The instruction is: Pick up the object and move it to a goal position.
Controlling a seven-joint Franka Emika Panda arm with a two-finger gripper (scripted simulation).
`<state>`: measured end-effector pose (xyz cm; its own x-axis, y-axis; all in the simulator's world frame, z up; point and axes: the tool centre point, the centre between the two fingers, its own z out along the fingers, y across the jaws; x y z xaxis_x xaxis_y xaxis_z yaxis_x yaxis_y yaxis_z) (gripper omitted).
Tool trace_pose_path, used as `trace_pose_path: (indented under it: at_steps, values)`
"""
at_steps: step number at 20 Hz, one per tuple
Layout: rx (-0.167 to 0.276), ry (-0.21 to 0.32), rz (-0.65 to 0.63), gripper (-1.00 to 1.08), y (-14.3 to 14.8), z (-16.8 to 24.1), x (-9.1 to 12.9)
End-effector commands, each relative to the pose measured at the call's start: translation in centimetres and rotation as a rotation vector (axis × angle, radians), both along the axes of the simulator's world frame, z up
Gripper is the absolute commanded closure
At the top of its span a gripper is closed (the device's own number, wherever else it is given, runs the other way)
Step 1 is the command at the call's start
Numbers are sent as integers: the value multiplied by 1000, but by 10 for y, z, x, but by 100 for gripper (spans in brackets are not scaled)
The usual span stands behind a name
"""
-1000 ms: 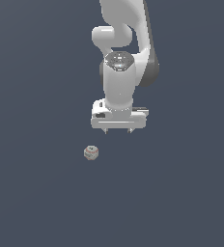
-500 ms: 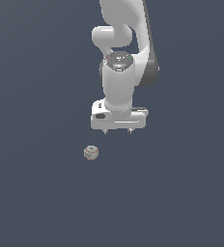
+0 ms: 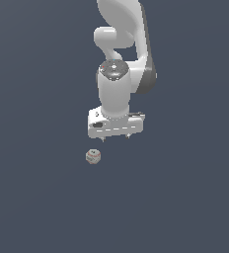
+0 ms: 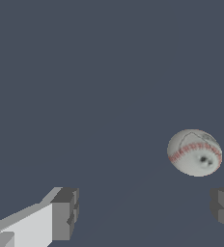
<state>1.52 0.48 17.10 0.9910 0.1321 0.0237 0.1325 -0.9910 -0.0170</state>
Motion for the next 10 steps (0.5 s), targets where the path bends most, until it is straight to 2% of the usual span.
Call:
trace_pose_path:
  at_steps: [1, 10]
  values:
    - [-4, 1, 46, -92, -8, -5, 2]
    - [-16, 5, 244, -92, -40, -27, 10]
